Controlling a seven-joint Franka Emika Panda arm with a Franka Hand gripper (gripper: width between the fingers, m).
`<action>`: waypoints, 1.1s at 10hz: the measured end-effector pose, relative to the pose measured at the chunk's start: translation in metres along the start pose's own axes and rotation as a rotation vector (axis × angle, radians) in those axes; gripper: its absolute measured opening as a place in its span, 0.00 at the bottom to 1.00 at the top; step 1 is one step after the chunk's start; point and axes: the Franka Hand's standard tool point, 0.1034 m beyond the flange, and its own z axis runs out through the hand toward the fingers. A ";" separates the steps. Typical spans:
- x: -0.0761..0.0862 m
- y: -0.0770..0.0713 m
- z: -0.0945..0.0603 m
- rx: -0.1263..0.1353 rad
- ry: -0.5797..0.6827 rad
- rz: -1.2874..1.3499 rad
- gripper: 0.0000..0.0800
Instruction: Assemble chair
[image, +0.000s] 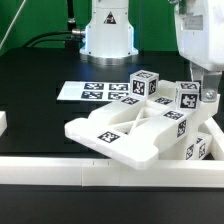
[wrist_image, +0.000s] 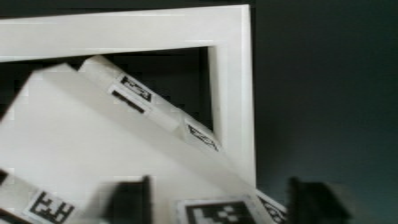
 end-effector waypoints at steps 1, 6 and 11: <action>0.001 0.000 -0.002 -0.001 -0.001 -0.031 0.67; 0.005 -0.002 -0.020 0.016 -0.015 -0.349 0.81; 0.021 -0.005 -0.018 -0.053 -0.007 -0.941 0.81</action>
Offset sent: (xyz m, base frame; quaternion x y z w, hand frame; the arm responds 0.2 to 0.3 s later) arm -0.0089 -0.0073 0.0275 0.0450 -0.0185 -0.0469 0.9977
